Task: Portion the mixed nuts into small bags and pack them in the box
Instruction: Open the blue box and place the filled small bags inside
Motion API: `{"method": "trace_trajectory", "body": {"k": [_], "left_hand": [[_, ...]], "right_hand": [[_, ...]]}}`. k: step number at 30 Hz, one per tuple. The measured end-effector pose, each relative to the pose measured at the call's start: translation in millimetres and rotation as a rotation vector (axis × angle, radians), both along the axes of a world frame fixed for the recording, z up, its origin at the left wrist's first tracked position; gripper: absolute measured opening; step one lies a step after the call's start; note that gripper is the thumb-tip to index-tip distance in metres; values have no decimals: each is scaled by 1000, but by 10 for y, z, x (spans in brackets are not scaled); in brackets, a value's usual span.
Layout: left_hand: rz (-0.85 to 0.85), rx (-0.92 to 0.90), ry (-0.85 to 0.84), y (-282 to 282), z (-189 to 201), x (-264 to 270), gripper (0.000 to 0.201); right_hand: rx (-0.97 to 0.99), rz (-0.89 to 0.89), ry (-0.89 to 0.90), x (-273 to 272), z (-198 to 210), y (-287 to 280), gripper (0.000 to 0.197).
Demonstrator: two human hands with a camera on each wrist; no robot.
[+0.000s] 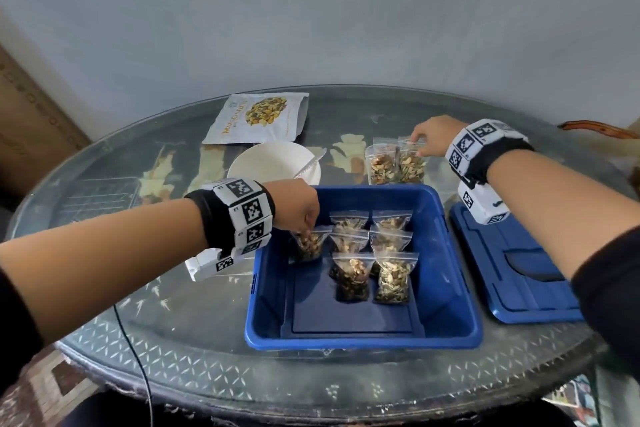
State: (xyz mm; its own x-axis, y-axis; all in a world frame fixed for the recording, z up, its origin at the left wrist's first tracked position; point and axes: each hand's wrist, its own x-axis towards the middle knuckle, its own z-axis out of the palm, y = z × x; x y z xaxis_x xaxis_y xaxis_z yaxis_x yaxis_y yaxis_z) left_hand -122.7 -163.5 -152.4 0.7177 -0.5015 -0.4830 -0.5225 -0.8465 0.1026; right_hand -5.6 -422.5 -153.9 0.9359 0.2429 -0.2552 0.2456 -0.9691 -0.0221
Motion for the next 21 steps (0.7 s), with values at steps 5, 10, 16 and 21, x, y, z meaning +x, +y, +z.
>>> {"method": "trace_trajectory", "body": {"k": [5,10,16,21], "left_hand": [[16,52,-69,31,-60,33,25],[34,46,-67,43,-59,18,26],[140,-174,-104,154,110,-61,32],[283,-397,-147,226,347,-188,25]], "right_hand": [[18,-106,-12,68,-246,-126,20],[90,-97,-45,79,-263,-151,9],[174,-1,-98,-43,150,-107,11],[297,62,-213,-355,706,6,12]]}}
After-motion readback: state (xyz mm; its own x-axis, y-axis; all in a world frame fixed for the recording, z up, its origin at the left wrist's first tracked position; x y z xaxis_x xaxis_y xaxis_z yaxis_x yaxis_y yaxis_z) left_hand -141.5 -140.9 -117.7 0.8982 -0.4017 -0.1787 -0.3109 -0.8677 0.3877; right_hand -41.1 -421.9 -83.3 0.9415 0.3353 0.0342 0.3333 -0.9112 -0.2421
